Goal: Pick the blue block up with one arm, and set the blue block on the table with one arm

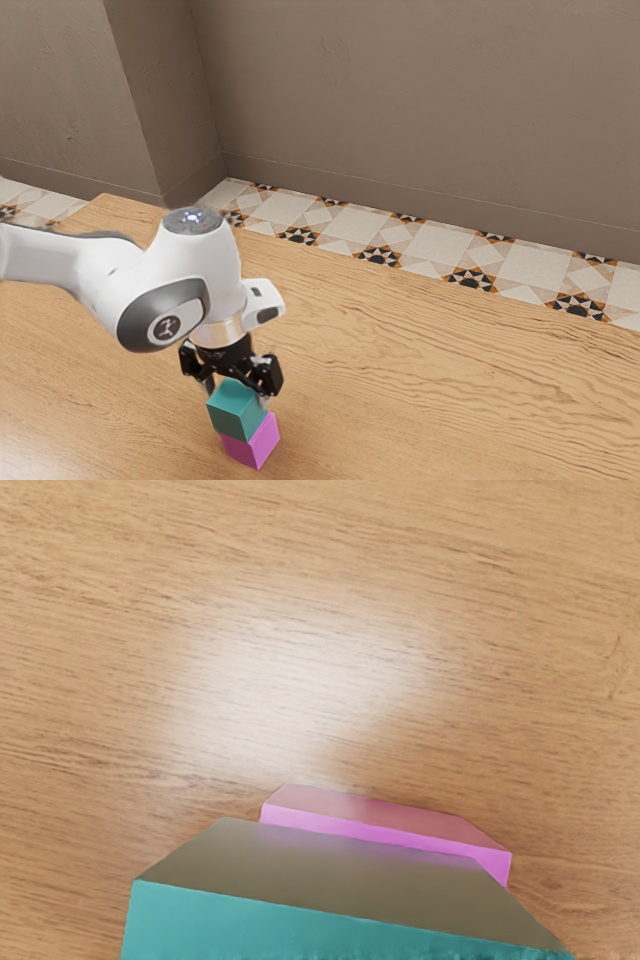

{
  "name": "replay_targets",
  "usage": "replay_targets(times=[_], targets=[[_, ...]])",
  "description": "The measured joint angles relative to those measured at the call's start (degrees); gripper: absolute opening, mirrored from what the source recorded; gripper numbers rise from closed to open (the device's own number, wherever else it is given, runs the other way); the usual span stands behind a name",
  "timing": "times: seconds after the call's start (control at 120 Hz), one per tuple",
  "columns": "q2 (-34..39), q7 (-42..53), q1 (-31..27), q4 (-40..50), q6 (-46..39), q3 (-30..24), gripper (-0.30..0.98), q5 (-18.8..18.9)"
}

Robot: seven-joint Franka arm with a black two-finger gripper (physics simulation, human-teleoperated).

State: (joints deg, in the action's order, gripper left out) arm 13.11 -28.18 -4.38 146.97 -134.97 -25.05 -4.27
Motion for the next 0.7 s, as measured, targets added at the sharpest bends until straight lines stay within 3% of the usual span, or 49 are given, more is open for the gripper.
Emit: replay_targets(times=[0.217, 0.417, 0.7], targets=[[-0.8, 2.2, 0.1, 1.5, -3.0, 0.0, 0.63, -0.6], [-0.9, 3.7, 0.2, 1.6, -4.2, 0.0, 0.44, -0.8], [0.5, 5.0, 0.1, -0.6, -4.2, 0.0, 0.38, -0.6]])
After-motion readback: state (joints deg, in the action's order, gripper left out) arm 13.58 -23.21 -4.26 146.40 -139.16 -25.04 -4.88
